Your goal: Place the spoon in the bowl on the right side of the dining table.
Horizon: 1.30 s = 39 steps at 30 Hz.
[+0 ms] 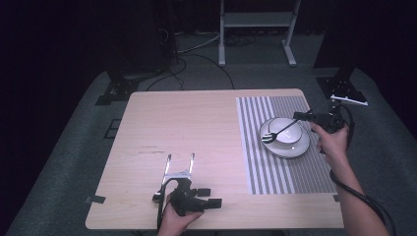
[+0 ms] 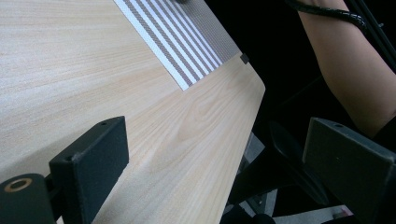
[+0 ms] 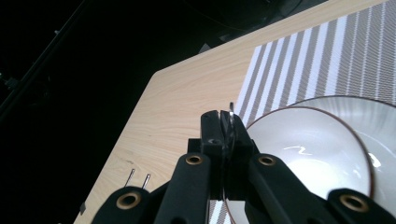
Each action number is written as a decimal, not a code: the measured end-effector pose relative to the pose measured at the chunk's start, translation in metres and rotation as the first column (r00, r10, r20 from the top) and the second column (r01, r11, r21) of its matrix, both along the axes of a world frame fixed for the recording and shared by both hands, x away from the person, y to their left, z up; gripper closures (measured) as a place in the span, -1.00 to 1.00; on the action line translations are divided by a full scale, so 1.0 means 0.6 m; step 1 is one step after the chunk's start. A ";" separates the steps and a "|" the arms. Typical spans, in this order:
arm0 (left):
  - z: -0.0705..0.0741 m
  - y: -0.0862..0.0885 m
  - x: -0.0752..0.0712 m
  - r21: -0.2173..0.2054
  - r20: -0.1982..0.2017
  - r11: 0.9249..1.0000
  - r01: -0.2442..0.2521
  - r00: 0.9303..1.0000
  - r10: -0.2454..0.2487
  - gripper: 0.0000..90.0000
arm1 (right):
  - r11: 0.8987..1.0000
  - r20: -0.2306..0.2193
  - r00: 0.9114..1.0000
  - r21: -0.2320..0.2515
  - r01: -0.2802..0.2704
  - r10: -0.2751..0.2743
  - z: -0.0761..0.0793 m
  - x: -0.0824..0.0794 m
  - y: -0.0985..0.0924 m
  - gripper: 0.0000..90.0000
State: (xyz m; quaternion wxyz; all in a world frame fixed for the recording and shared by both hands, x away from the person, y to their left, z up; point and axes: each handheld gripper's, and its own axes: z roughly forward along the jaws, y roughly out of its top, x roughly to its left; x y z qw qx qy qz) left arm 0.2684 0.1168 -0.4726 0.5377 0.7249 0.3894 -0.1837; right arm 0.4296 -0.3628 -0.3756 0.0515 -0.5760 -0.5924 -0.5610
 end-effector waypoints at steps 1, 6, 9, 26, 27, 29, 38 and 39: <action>0.000 0.000 0.000 0.000 -0.001 1.000 0.000 1.000 0.000 -0.88 | 1.000 -0.001 1.000 0.001 0.003 -0.003 0.000 0.000 -0.001 0.97; 0.000 0.001 0.000 0.001 0.000 1.000 -0.001 1.000 0.001 -0.87 | 1.000 -0.004 1.000 0.002 0.025 -0.025 0.000 0.002 -0.013 0.97; 0.000 0.002 0.000 -0.002 0.003 1.000 -0.005 1.000 0.005 -0.88 | 0.999 -0.012 0.999 0.008 0.042 -0.042 -0.001 0.003 -0.020 0.97; 0.000 0.002 0.001 -0.004 0.001 1.000 -0.003 1.000 0.003 -0.88 | 0.994 -0.029 0.994 0.034 0.104 -0.103 -0.013 0.004 -0.052 0.97; 0.000 0.002 0.001 -0.004 0.000 1.000 -0.004 1.000 0.004 -0.87 | 0.993 -0.032 0.994 0.036 0.109 -0.107 -0.014 0.003 -0.054 0.97; -0.001 0.001 0.001 -0.004 -0.001 1.000 -0.005 1.000 0.005 -0.88 | 0.991 -0.036 0.992 0.044 0.125 -0.124 -0.018 0.003 -0.060 0.97; -0.002 0.000 0.001 -0.003 -0.002 1.000 -0.008 1.000 0.008 -0.87 | 0.984 -0.037 0.984 0.034 0.177 -0.176 -0.028 0.000 -0.078 0.97; -0.002 0.000 0.001 -0.003 -0.002 1.000 -0.007 1.000 0.007 -0.88 | 0.984 -0.037 0.984 0.034 0.177 -0.176 -0.028 0.000 -0.078 0.97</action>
